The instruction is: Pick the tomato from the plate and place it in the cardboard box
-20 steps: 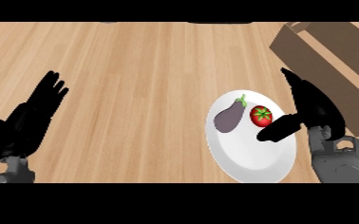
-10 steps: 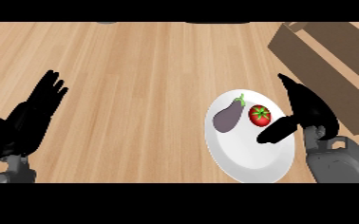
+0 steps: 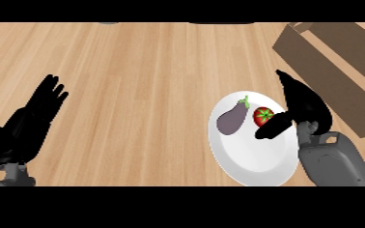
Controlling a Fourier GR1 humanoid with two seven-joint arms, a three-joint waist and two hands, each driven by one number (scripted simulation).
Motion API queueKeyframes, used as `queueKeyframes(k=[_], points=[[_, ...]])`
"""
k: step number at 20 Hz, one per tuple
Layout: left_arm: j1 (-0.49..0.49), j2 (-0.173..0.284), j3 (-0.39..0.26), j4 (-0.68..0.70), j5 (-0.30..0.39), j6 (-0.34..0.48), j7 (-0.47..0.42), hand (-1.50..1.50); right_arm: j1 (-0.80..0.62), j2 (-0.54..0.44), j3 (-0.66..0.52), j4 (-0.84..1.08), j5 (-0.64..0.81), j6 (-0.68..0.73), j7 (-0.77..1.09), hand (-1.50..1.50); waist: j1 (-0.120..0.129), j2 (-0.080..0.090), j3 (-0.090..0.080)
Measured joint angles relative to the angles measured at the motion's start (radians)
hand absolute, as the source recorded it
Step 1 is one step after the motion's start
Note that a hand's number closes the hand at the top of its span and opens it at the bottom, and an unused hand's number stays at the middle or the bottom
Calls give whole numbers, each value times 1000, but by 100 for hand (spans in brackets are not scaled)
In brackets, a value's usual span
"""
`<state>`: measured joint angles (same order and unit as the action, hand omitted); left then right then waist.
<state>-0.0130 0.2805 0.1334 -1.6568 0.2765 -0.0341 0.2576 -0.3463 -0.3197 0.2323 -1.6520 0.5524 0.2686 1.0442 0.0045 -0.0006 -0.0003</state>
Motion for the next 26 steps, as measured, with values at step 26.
queueKeyframes(k=[26], points=[[-26, -19, 44, 4, -24, -34, 28, 0, -15, 100, -62, 209, 143, 80, -47, -150, -2, 0, 0]])
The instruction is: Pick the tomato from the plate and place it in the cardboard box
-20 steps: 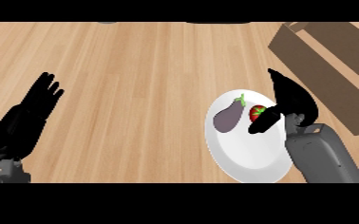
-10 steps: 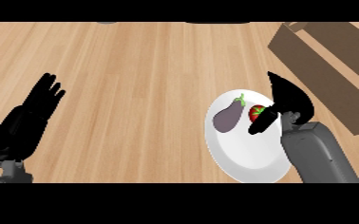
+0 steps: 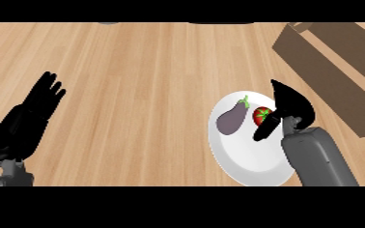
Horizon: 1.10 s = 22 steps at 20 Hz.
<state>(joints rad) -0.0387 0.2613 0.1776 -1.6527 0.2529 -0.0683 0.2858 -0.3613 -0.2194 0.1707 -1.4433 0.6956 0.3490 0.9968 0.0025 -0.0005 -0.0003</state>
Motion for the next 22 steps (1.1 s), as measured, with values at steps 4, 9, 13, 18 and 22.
queueKeyframes(k=[4, 9, 13, 18, 22], points=[[27, -10, -1, -31, -4, -8, 8, 0, -10, 22, -12, 27, 15, 13, -7, -150, 1, 0, 0], [38, -33, -6, -25, -20, -13, -10, 0, 11, 30, -31, 53, 31, 25, -33, -150, 0, 0, 0], [18, -28, 16, 6, -16, -25, -16, 0, 10, 46, -41, 74, 56, 25, -37, -150, 0, 0, 0], [32, -41, 13, -33, -23, -28, 5, 0, 4, 69, -55, 147, 99, -6, -66, 150, 1, 1, 0], [-5, -34, 32, -7, -20, -30, 17, 0, 8, 69, -51, 130, 128, -10, -90, 150, -1, 0, 0]])
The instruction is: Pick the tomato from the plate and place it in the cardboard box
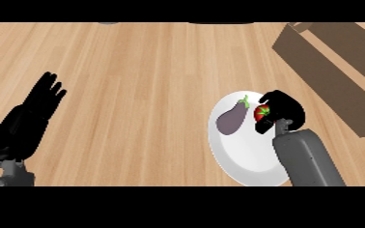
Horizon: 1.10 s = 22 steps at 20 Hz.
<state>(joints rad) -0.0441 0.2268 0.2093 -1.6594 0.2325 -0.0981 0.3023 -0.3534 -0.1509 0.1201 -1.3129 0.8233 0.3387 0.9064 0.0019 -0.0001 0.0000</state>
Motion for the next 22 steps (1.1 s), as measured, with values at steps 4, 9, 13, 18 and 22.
queueKeyframes(k=[4, 9, 13, 18, 22], points=[[3, -15, -7, 9, -20, -1, -22, 0, 8, -17, -2, 24, 29, -31, -70, 150, 1, -1, -1], [10, -26, -10, -8, -28, -2, -12, 0, -3, -15, -1, 49, 61, -56, -123, 150, 1, -2, -2], [-13, -23, -8, 8, -30, -3, -13, 0, -89, -49, 21, 146, 51, -31, -281, 150, 12, 4, 0], [-28, -20, -5, 20, -28, -5, -10, 0, -223, -84, 33, 296, 53, -29, -485, 150, 20, 6, 0], [-24, -20, -2, 34, -30, -15, -19, 0, -294, -93, 31, 375, 100, -92, -554, 150, 14, 4, 0]])
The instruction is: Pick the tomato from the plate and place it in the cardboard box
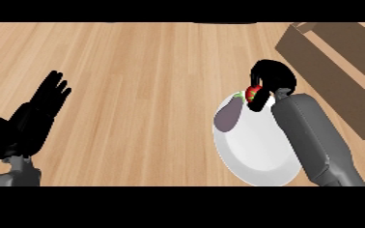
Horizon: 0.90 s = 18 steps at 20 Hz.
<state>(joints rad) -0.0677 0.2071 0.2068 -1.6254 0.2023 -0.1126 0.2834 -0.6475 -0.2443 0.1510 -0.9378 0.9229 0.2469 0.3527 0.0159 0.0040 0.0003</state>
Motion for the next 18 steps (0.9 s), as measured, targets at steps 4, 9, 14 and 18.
queueKeyframes(k=[4, 9, 14, 18], points=[[14, -6, 3, -8, -6, 6, -3, 0, -35, -20, -9, -39, 19, -21, -26, 150, -7, -3, 0], [16, -7, 4, -32, -4, 16, 22, 0, -70, -24, -14, -195, 27, -16, 6, 150, -16, -8, -1], [32, -4, 10, -38, -1, 11, 21, 0, -117, -51, -52, -395, 34, 19, 110, 150, -26, -12, -1], [38, -4, 12, -32, -4, 4, 7, 0, -140, -84, -103, -501, 56, 32, 202, 150, -24, -10, -1]])
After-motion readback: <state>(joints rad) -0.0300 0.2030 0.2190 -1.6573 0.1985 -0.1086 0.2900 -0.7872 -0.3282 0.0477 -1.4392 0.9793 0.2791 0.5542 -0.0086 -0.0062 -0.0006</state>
